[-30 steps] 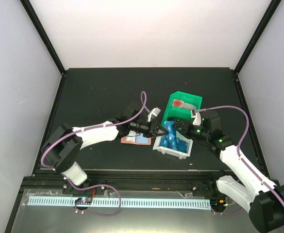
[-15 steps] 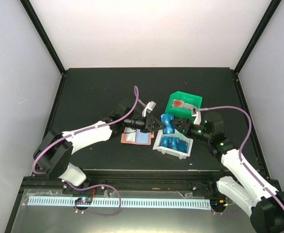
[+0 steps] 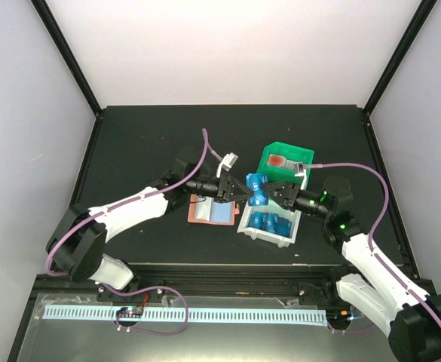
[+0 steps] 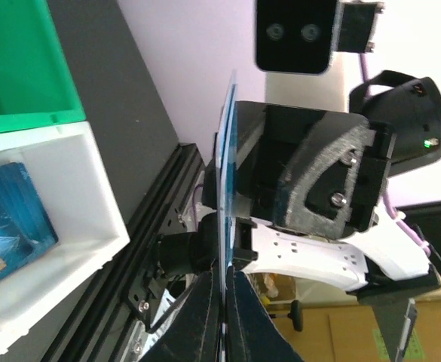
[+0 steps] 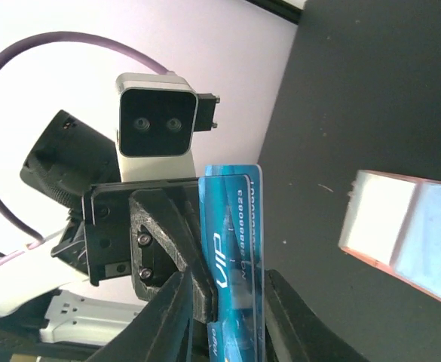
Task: Put the credit cards into the card holder
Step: Pick up the credit card from the storage box.
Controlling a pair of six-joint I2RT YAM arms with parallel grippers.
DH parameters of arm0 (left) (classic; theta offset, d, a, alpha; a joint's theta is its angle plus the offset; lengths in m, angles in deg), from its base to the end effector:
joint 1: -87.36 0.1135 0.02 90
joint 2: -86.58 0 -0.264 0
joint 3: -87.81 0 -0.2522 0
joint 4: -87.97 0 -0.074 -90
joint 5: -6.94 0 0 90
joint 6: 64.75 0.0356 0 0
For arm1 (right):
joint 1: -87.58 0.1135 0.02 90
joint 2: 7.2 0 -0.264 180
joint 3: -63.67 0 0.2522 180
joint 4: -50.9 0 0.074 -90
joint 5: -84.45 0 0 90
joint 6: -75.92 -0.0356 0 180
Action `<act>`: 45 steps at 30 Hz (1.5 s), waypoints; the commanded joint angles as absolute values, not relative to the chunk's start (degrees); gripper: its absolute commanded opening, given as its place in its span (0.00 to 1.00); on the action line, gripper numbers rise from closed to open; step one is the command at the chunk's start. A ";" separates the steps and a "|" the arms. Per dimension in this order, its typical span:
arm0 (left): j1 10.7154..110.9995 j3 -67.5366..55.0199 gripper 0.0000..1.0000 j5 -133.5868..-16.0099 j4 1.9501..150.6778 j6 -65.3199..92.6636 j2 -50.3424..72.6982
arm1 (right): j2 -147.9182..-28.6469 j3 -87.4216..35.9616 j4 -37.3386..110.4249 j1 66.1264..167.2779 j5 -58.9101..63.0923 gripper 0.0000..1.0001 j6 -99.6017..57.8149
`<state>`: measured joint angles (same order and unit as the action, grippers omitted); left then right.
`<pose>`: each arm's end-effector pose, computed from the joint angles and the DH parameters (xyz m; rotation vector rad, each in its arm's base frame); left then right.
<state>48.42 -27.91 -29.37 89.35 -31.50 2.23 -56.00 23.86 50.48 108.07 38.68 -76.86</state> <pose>0.2316 -0.2240 0.2592 0.4429 2.2681 -1.8931 0.1725 0.0910 0.2565 0.0755 2.0261 1.6621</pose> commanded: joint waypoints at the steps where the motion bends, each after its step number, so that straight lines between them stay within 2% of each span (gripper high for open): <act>1: 49.50 -28.03 0.02 -25.57 91.49 -28.81 5.14 | -54.73 23.48 61.17 108.19 43.87 0.23 -80.24; 10: 50.37 -27.78 0.06 -23.90 91.21 -28.10 6.30 | -54.98 21.54 61.02 108.23 43.90 0.07 -78.74; 16: 51.22 -28.83 0.09 -24.17 91.08 -28.10 7.04 | -54.36 21.51 60.22 108.25 41.19 0.02 -79.03; 29: 51.45 -29.11 0.11 -23.42 93.42 -29.74 6.69 | -54.34 21.87 61.28 108.23 39.75 0.01 -81.08; 33: 51.47 -29.17 0.09 -23.75 92.35 -28.98 6.52 | -54.79 21.57 62.12 108.24 40.10 0.01 -81.92; 40: 51.38 -29.17 0.11 -23.20 90.20 -27.81 7.21 | -54.40 18.66 49.78 108.22 35.21 0.01 -73.97; 45: 51.34 -29.22 0.14 -22.59 90.48 -27.65 7.49 | -54.95 18.45 48.02 108.25 33.76 0.01 -72.08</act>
<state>51.04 -29.19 -24.25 90.33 -28.88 6.14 -55.04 19.84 51.12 108.11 36.30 -75.62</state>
